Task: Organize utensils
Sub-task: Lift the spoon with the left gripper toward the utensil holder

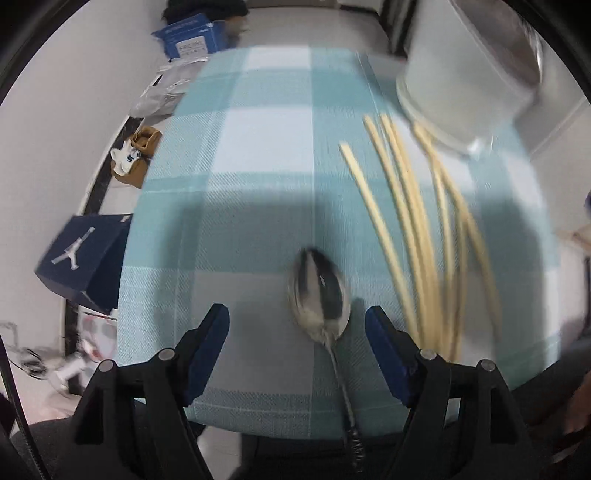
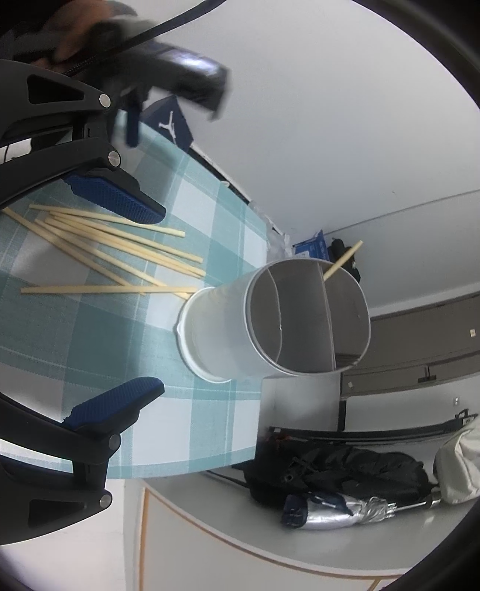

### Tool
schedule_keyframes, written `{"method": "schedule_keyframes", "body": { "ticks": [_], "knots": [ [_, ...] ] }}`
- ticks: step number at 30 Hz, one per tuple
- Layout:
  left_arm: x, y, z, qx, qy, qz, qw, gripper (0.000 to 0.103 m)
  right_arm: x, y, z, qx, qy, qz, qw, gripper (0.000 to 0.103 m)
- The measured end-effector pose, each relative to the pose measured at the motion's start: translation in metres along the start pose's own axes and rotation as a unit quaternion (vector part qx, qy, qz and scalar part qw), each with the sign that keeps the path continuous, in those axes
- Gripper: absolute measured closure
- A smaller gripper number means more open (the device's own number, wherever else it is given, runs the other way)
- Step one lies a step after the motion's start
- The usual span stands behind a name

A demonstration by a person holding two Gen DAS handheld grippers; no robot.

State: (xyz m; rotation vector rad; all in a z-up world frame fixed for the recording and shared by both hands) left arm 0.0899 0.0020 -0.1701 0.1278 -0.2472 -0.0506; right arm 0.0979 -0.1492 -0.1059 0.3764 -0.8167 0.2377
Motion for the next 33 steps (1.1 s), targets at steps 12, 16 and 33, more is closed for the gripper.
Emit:
{"method": "schedule_keyframes", "body": {
  "ticks": [12, 16, 33],
  "knots": [
    [0.009, -0.002, 0.000, -0.027, -0.017, 0.019, 0.9993, 0.072, 0.005, -0.001, 0.014, 0.000, -0.016, -0.003, 1.000, 0.018],
    [0.007, -0.002, 0.001, -0.039, -0.021, 0.044, 0.9980, 0.072, 0.006, -0.005, 0.017, 0.004, -0.018, -0.015, 1.000, 0.018],
    [0.050, 0.035, 0.010, -0.163, -0.065, 0.152, 0.9726, 0.073, -0.003, -0.010, 0.007, 0.015, 0.005, -0.050, 0.999, 0.018]
  ]
}}
Point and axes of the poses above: each gripper's, at about its wrist camera, not at the fingertips, and z roughly against the way its jaws point, y to its left, x to its top, the point moved 6 cm from there along -z, roughly the way its jaws point, and after that the axes turned 6 degrees about x, right-handed, at the moved point
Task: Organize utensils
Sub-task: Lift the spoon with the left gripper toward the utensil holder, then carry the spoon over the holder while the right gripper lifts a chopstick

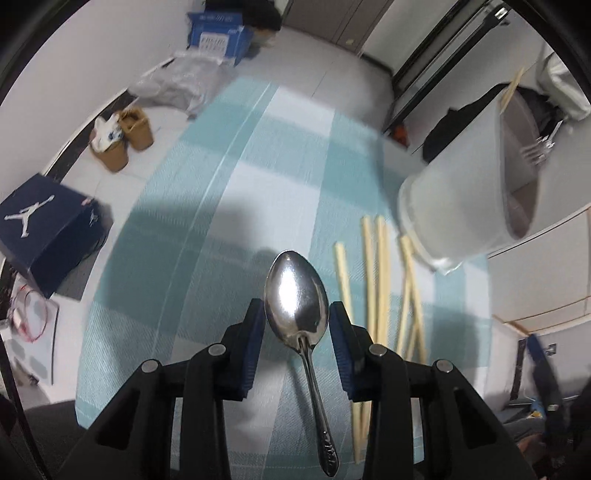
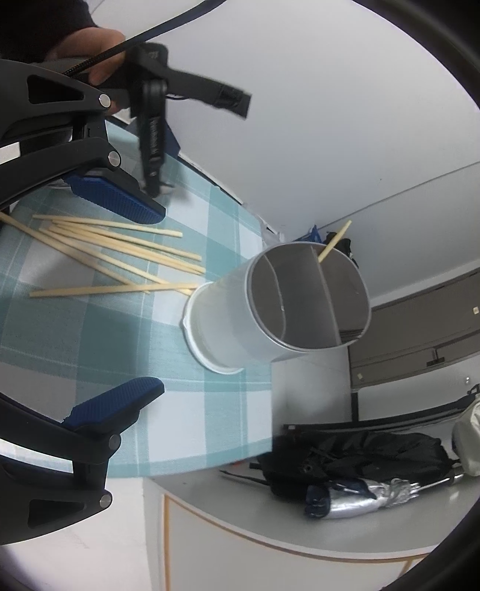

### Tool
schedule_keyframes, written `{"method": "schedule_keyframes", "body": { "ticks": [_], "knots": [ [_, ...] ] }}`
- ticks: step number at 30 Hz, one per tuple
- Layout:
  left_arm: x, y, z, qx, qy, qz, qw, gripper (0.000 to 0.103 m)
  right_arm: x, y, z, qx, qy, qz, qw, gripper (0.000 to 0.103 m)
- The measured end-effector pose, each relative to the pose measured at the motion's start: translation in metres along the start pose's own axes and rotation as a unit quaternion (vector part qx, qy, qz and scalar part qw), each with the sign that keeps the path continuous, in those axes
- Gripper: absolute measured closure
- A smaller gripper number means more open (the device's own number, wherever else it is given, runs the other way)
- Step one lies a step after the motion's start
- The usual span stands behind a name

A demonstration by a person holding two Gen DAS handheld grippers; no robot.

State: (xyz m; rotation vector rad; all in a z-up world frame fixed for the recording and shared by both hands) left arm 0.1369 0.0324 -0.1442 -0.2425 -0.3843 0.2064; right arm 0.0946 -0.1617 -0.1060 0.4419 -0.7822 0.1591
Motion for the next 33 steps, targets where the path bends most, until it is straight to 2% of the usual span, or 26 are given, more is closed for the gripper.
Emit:
{"method": "schedule_keyframes", "body": {
  "ticks": [6, 12, 15, 16, 18, 19, 25, 31, 32, 33],
  "knots": [
    [0.006, 0.005, 0.027, -0.030, -0.070, -0.008, 0.9971, 0.073, -0.004, 0.009, -0.016, 0.016, 0.028, -0.007, 0.999, 0.021],
    [0.017, 0.025, 0.047, -0.067, -0.117, 0.028, 0.9905, 0.073, 0.003, 0.039, -0.045, 0.037, 0.071, 0.025, 0.996, 0.040],
    [0.023, 0.036, 0.054, -0.064, -0.140, 0.037, 0.9874, 0.073, 0.007, 0.053, -0.068, 0.051, 0.089, 0.031, 0.994, 0.048],
    [0.025, 0.039, 0.057, -0.069, -0.146, 0.043, 0.9859, 0.073, 0.008, 0.057, -0.079, 0.054, 0.101, 0.030, 0.993, 0.055],
    [0.027, 0.043, 0.065, -0.076, -0.157, 0.049, 0.9835, 0.073, 0.009, 0.065, -0.097, 0.057, 0.123, 0.031, 0.990, 0.062],
    [0.027, 0.044, 0.068, -0.076, -0.164, 0.050, 0.9823, 0.073, 0.009, 0.070, -0.104, 0.057, 0.132, 0.036, 0.989, 0.062],
    [0.031, 0.053, 0.086, -0.074, -0.200, 0.048, 0.9758, 0.073, 0.005, 0.084, -0.153, 0.017, 0.183, 0.078, 0.980, 0.068],
    [0.034, 0.063, 0.096, -0.088, -0.215, 0.053, 0.9712, 0.073, -0.006, 0.083, -0.177, -0.045, 0.207, 0.126, 0.969, 0.069],
    [0.034, 0.064, 0.095, -0.093, -0.211, 0.059, 0.9712, 0.073, -0.004, 0.084, -0.176, -0.049, 0.196, 0.130, 0.971, 0.070],
    [0.034, 0.066, 0.093, -0.096, -0.207, 0.064, 0.9715, 0.073, -0.006, 0.085, -0.178, -0.049, 0.199, 0.131, 0.970, 0.083]
  ]
}}
Point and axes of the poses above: each gripper's, at about its wrist camera, not at the fingertips, and z roughly against the way its jaws point, y to its left, x to its top, the point moved 6 cm from there along -z, roughly the way its jaws point, and after that the axes turned 6 degrees about x, right-handed, at the moved point
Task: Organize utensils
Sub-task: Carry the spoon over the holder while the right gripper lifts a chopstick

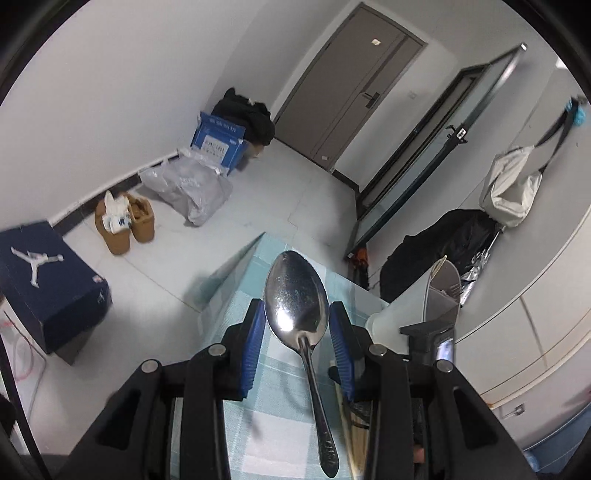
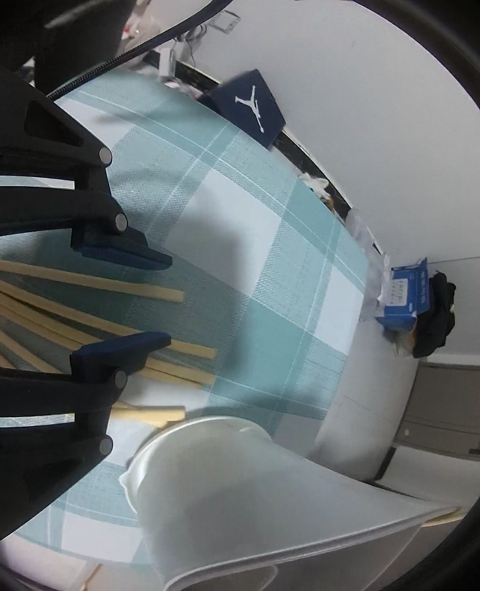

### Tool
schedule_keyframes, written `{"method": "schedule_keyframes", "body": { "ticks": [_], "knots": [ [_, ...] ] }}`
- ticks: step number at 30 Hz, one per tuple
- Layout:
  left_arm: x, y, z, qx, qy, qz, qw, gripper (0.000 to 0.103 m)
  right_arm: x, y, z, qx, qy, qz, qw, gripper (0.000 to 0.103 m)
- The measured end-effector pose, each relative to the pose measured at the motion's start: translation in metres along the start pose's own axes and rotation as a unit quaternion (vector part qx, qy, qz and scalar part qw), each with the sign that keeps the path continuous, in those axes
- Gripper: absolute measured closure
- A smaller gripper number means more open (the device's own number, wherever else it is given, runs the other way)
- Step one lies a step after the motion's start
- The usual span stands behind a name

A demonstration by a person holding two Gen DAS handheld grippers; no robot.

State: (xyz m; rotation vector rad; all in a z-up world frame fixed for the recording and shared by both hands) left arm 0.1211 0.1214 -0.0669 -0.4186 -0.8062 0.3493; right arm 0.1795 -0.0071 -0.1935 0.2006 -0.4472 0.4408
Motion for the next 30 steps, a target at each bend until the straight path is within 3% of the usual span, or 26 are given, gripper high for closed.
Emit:
{"method": "schedule_keyframes", "body": {
  "ticks": [1, 4, 8, 17, 25, 30],
  "knots": [
    [0.000, 0.001, -0.001, 0.002, 0.002, 0.001, 1.0000, 0.073, -0.001, 0.001, -0.003, 0.003, 0.008, 0.004, 1.000, 0.096],
    [0.001, 0.000, 0.005, 0.018, -0.012, -0.014, 0.9997, 0.073, -0.001, 0.009, -0.003, 0.002, -0.003, 0.029, 1.000, 0.096],
    [-0.001, -0.004, 0.008, 0.023, -0.019, -0.024, 0.9992, 0.073, 0.003, 0.008, 0.003, 0.030, -0.018, 0.008, 0.999, 0.097],
    [-0.007, -0.014, 0.010, 0.028, -0.021, -0.043, 0.9985, 0.073, 0.010, -0.019, 0.077, 0.089, -0.130, -0.064, 0.985, 0.097],
    [-0.013, -0.053, 0.019, 0.015, -0.026, -0.073, 0.9969, 0.073, -0.015, -0.025, 0.151, 0.088, -0.235, -0.056, 0.966, 0.097],
    [-0.014, -0.081, 0.029, 0.009, -0.031, -0.096, 0.9949, 0.073, -0.026, -0.042, 0.190, 0.099, -0.294, -0.085, 0.947, 0.097]
  ]
}}
Point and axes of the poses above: each gripper's, at about its wrist camera, not at the fingertips, and z roughly against the way its jaws point, y to its left, x to its top, the point moved 6 cm from there along -z, roughly the way its jaws point, and after that the axes turned 6 degrees about x, right-handed, at the moved point
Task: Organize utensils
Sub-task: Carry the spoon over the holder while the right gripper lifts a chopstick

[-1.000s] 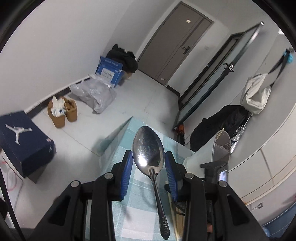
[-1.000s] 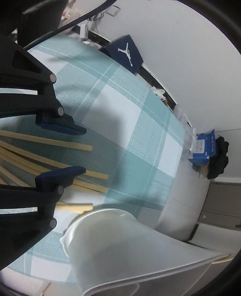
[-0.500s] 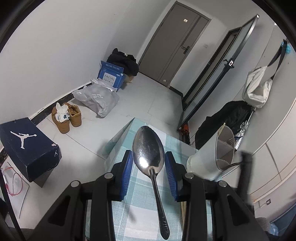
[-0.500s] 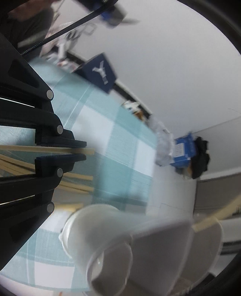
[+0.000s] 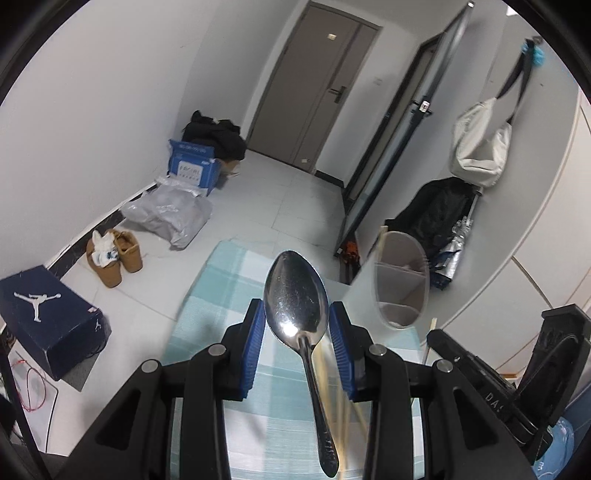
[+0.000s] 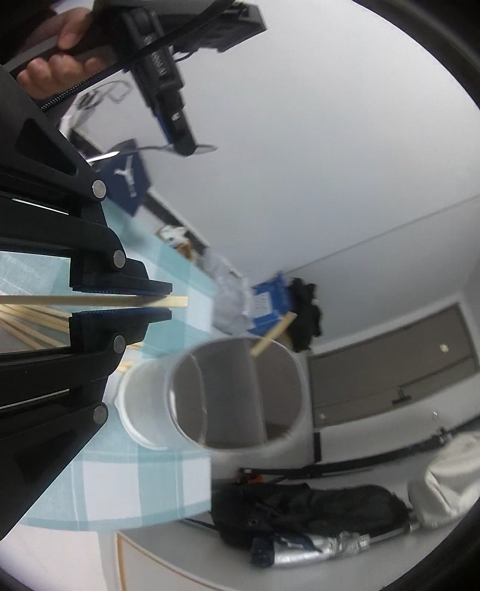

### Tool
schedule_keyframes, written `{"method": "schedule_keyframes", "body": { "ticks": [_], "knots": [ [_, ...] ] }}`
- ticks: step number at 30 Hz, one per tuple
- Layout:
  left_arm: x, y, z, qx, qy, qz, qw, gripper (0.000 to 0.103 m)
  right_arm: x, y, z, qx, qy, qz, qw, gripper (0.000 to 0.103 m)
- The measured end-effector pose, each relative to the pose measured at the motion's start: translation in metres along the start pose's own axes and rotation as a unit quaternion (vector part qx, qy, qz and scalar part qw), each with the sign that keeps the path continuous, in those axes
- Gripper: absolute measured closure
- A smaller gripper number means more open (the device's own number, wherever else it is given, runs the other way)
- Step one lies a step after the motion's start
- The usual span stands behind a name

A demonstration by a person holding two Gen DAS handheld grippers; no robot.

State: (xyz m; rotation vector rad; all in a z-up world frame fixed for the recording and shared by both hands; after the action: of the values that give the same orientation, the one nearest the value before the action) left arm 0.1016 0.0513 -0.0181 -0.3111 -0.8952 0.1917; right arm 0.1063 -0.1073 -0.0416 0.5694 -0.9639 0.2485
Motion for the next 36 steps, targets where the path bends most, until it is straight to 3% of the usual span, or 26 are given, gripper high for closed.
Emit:
{"method": "schedule_keyframes", "body": {
  "ticks": [6, 18, 29, 36],
  "knots": [
    [0.017, -0.038, 0.014, -0.009, -0.017, -0.023, 0.9996, 0.073, 0.034, -0.008, 0.041, 0.000, -0.063, 0.009, 0.998, 0.097],
    [0.069, -0.084, 0.025, -0.015, -0.077, -0.041, 0.9961, 0.073, 0.108, -0.014, 0.077, 0.018, -0.143, 0.056, 0.988, 0.097],
    [0.112, -0.101, 0.008, 0.003, -0.143, -0.051, 0.9884, 0.073, 0.176, -0.028, 0.075, 0.031, -0.205, 0.081, 0.975, 0.097],
    [0.119, -0.103, -0.024, -0.012, -0.156, -0.053, 0.9863, 0.072, 0.200, -0.041, 0.053, 0.023, -0.231, 0.093, 0.968, 0.097]
  ]
}}
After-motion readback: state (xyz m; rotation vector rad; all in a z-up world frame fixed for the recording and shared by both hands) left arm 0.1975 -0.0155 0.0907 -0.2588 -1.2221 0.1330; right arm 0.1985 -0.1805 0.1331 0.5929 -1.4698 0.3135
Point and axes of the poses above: each gripper's, at about its wrist camera, not at the fingertips, and z roughly against the way its jaws point, y to its left, x to its top, the point moved 6 cm from there along -z, roughly the way its jaws point, and after that the axes turned 6 degrees about x, right-handed, at the moved point
